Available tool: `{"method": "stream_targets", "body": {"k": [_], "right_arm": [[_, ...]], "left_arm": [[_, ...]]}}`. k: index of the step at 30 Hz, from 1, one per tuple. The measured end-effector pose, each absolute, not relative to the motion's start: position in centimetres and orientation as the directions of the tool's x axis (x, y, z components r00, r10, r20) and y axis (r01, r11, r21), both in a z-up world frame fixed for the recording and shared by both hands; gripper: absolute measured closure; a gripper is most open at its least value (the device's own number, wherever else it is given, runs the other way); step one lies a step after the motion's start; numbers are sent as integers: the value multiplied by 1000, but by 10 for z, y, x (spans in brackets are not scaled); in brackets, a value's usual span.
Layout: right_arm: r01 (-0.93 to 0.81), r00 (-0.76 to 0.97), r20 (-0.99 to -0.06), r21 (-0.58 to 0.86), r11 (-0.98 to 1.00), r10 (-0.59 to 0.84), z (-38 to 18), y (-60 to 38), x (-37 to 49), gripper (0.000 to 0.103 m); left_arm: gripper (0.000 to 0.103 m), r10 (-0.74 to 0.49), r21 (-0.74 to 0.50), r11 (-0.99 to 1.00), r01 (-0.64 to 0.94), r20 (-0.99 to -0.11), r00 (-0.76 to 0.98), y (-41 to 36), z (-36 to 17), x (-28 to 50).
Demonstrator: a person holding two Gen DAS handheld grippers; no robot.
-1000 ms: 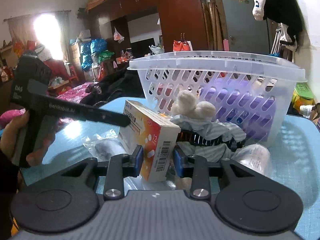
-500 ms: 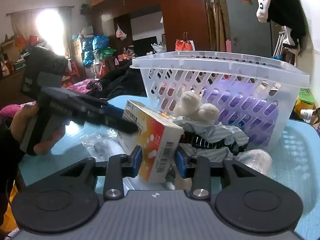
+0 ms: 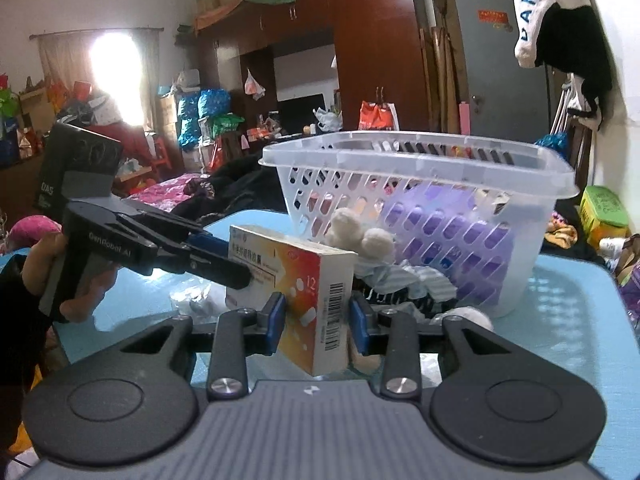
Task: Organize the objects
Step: 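Carry the medicine box over the white basket and release it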
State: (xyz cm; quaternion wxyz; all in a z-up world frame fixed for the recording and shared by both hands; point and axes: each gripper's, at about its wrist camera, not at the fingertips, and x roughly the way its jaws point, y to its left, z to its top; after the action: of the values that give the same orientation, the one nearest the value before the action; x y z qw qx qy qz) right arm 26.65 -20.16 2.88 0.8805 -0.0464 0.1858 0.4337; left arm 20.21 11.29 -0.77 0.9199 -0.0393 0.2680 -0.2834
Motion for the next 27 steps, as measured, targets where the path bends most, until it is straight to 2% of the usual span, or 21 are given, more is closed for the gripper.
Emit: {"method": "stream_targets", "body": {"k": [6,15,22,27], "right_arm": [[-786,568,-334,51,616,752,41,-211,259,65],[-791,587,-275,9,612,762,77,-219,261,65],[-782,611,-233,-29,622,757,121,-216,299,64],[-767,636,-233,-91,635,736,142,-199,335,64]], "left_arm": [[53,-526,-193,848,493,-415,742,97,6,183],[53,-484,-139,874,466,-347,803,79,54,169],[52,-462,-88,885,457,-285,840,69,100,197],[51,-439,-96,897,431,-293,850,68,123,243]]}}
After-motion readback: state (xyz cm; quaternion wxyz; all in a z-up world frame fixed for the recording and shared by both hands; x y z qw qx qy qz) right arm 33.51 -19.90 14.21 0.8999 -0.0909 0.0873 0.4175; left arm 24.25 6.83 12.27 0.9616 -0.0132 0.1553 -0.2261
